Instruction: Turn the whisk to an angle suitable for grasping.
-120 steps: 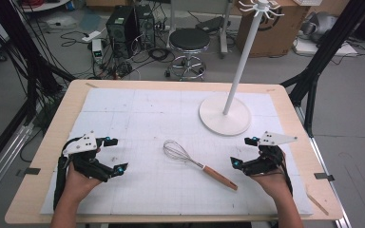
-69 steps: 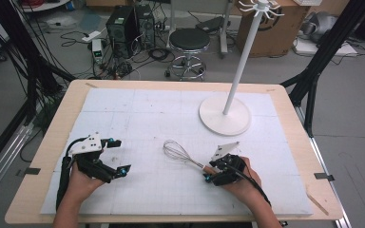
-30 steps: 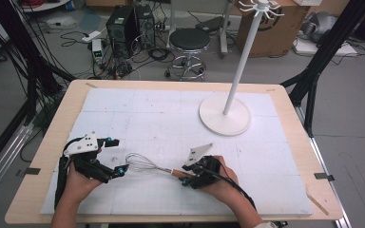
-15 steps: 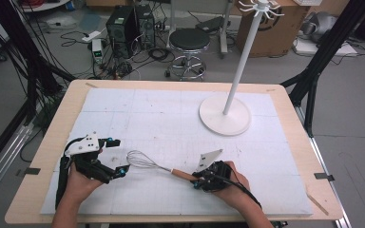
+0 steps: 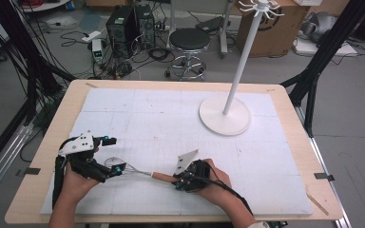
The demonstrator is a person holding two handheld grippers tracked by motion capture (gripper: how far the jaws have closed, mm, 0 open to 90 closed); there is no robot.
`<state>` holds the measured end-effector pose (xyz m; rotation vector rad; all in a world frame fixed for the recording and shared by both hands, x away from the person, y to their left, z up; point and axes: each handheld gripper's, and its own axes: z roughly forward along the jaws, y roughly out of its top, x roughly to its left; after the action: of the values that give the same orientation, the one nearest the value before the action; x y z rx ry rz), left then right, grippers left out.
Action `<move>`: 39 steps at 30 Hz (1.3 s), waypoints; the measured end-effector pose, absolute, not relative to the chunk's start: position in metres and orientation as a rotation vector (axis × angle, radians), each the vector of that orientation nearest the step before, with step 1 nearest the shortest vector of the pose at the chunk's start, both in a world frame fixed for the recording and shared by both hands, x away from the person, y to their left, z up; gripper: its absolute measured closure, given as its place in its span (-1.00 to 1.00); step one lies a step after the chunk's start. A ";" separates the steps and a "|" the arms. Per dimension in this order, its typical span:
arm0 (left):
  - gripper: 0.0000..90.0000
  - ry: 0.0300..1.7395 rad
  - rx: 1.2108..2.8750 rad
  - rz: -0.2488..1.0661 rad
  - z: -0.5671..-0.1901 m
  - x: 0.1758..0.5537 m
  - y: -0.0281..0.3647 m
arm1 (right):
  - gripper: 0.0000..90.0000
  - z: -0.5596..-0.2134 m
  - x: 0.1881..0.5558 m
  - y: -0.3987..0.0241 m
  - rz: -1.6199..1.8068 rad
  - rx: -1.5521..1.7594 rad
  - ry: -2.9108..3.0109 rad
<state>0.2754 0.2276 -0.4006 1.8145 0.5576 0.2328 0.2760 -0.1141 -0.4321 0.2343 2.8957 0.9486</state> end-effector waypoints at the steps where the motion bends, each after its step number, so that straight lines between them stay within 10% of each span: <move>1: -0.96 0.559 1.811 0.235 -0.400 0.275 0.229 | 0.57 -0.432 0.276 -0.110 0.944 0.224 2.903; 13: -0.96 0.563 1.809 0.237 -0.399 0.275 0.231 | 0.21 -0.432 0.279 -0.098 0.929 0.231 2.895; 39: -0.96 0.561 1.808 0.239 -0.398 0.274 0.232 | 0.19 -0.431 0.290 -0.121 0.866 0.353 2.819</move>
<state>0.2739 0.2322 -0.3982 1.8083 0.5608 0.2387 0.2897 -0.1214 -0.4311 0.3532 2.8187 0.8661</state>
